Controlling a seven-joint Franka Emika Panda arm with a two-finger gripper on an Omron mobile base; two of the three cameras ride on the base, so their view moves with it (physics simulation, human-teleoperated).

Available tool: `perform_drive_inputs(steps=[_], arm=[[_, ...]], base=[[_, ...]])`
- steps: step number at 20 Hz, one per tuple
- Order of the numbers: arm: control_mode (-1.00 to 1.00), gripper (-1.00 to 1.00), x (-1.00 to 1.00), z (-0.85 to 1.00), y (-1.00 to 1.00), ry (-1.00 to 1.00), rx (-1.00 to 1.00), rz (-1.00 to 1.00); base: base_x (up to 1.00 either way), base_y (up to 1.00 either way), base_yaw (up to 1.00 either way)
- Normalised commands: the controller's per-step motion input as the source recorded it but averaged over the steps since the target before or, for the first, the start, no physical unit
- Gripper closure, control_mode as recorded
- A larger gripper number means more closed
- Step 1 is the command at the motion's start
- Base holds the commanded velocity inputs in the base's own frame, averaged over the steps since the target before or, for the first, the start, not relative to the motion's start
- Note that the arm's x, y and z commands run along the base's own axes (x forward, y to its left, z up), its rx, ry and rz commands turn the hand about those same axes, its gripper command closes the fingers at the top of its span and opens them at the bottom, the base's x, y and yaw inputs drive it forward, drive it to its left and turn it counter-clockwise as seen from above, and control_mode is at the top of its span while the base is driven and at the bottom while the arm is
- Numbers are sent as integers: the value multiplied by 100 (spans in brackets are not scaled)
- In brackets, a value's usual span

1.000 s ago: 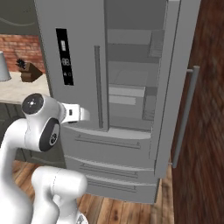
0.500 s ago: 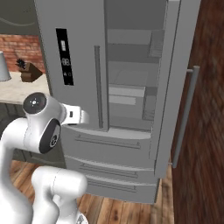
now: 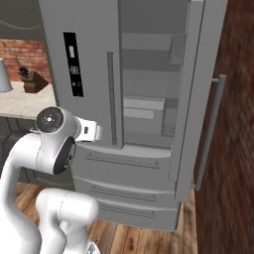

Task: Place one of the steaks on the plate and the other in the bowl. Then place the bowl in the fridge.

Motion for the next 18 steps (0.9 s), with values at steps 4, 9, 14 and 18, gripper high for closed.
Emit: perform_drive_inputs(steps=[4, 9, 14, 18], arm=[[-100, -100, 57, 0, 0, 0, 11, 0], [-100, -100, 62, 7, 0, 0, 6, -3], [-100, -100, 43, 4, 5, 4, 0, -12], [-100, -100, 37, 2, 12, 12, 0, -17]], base=[[0, 0, 0], [0, 0, 0], [0, 0, 0], [0, 0, 0]])
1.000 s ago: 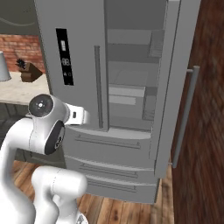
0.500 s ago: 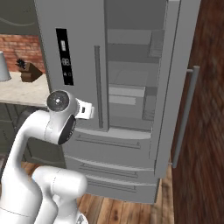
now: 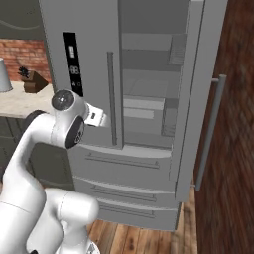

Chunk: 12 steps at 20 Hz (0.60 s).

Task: Place one of the steaks on the plate and the other in the bowl. Then place the bowl in the fridge.

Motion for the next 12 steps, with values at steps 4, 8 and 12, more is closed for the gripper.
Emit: perform_drive_inputs(steps=[4, 8, 12], arm=[[-100, -100, 42, 0, 0, 6, 0, -11], [-100, -100, 45, 0, 0, 1, 0, -4], [-100, -100, 45, 0, 0, 0, 0, 0]], base=[[0, 0, 0], [0, 0, 0], [0, 0, 0]])
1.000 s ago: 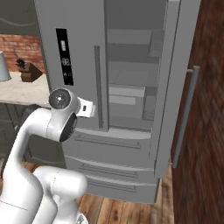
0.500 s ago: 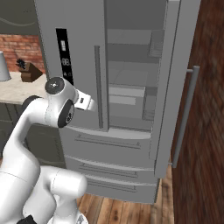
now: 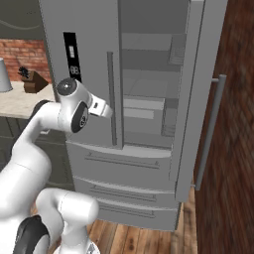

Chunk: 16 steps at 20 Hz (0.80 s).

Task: Place one of the steaks on the plate and the other in the bowl. Then place the bowl in the fridge.

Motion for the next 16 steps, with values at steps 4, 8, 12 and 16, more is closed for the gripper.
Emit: perform_drive_inputs(steps=[4, 8, 12, 16], arm=[[-100, -100, 46, -8, -1, 0, 0, 0], [-100, -100, 44, -18, -7, 0, 0, 0], [-100, -100, 42, -26, -12, 0, 0, 0], [-100, -100, 49, -17, -4, -2, 0, 0]], base=[[0, 0, 0], [0, 0, 0], [0, 0, 0], [0, 0, 0]])
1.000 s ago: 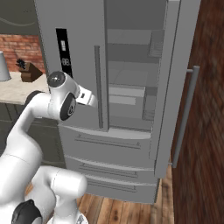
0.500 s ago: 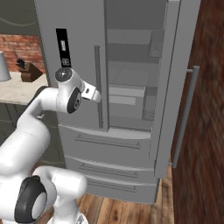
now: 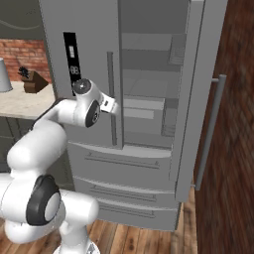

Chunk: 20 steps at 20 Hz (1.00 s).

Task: Place one of the steaks on the plate and the other in the bowl. Then place the bowl in the fridge.

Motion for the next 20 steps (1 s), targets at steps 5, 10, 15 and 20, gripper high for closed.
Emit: perform_drive_inputs(steps=[5, 10, 15, 20], arm=[[-100, -100, 58, -8, 0, 0, 0, 0], [-100, -100, 57, -14, 0, 0, 0, 0], [-100, -100, 54, -22, 0, -1, 0, 0], [-100, -100, 52, -22, 0, -4, 0, 0]], base=[[0, 0, 0], [0, 0, 0], [0, 0, 0], [0, 0, 0]])
